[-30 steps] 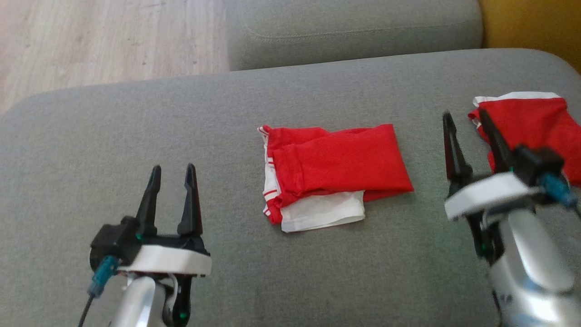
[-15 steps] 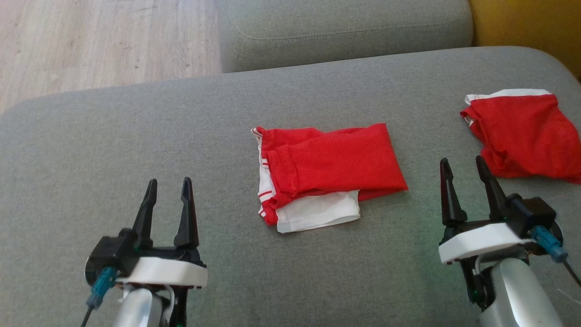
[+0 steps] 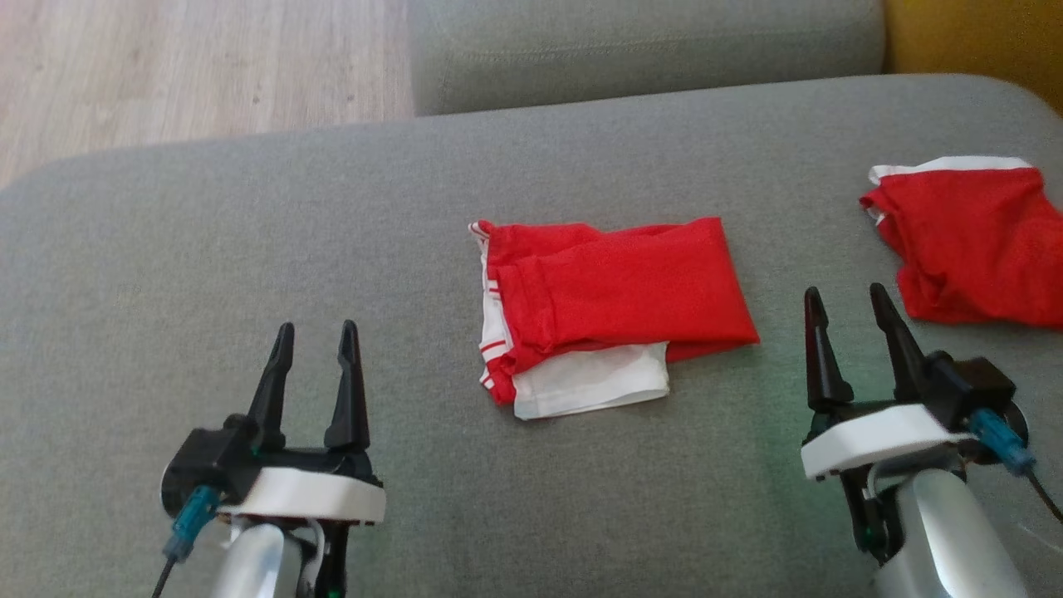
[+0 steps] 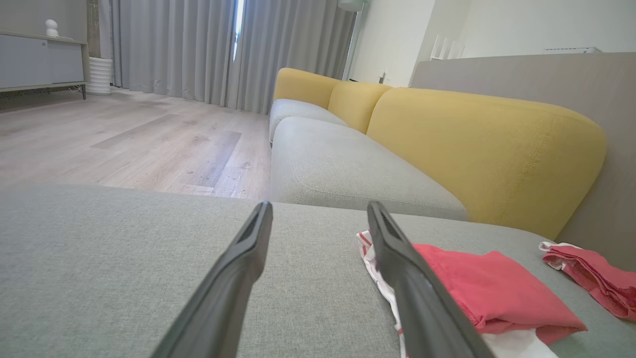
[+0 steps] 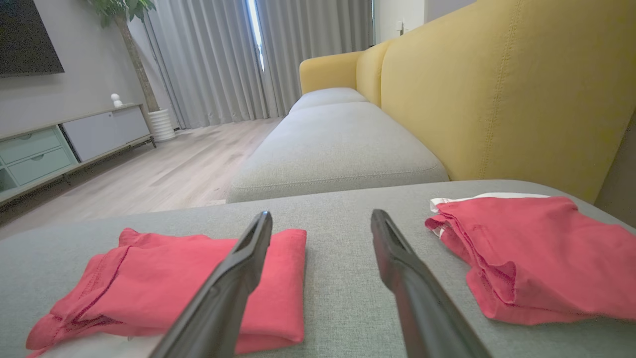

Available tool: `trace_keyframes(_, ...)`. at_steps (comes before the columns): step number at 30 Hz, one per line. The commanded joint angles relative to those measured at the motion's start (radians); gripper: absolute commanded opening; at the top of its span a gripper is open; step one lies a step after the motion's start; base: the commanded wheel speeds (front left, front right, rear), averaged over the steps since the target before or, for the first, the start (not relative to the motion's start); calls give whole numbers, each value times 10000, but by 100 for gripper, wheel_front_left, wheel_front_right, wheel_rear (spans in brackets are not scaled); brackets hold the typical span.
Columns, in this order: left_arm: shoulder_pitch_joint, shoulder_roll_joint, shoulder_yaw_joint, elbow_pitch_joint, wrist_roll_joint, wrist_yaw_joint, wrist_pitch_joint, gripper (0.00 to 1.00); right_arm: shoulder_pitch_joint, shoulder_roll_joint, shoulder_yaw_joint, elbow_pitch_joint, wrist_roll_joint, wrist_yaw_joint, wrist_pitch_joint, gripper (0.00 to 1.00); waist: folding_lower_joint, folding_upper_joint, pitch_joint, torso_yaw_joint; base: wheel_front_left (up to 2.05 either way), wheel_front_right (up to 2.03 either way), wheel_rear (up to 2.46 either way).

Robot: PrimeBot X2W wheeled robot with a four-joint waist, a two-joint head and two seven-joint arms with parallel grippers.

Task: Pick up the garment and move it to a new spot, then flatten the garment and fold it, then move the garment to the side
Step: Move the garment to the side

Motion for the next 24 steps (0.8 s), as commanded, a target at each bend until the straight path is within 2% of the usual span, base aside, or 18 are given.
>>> trace_keyframes(1, -459, 64, 235, -354, -45, -7, -93, 100, -545, 26, 213, -258, -110, -9, 6, 100, 0, 0, 142, 86, 0, 0, 0)
trace_keyframes(10, -988, 64, -116, -357, -123, 23, -93, 100, -1571, 27, 163, 671, -277, -9, 873, 100, 0, 0, 995, 596, 0, 0, 0)
trace_keyframes(17, -1393, 64, -457, -287, -226, 65, -93, 100, -2632, 27, -81, 2428, 174, -9, 1790, 100, 0, 0, 1532, 1015, 0, 0, 0)
trace_keyframes(24, -1646, 64, -679, -228, -320, 135, -93, 100, -3488, 27, 367, 4244, 725, -9, 2325, 100, 0, 0, 1774, 1257, 0, 0, 0)
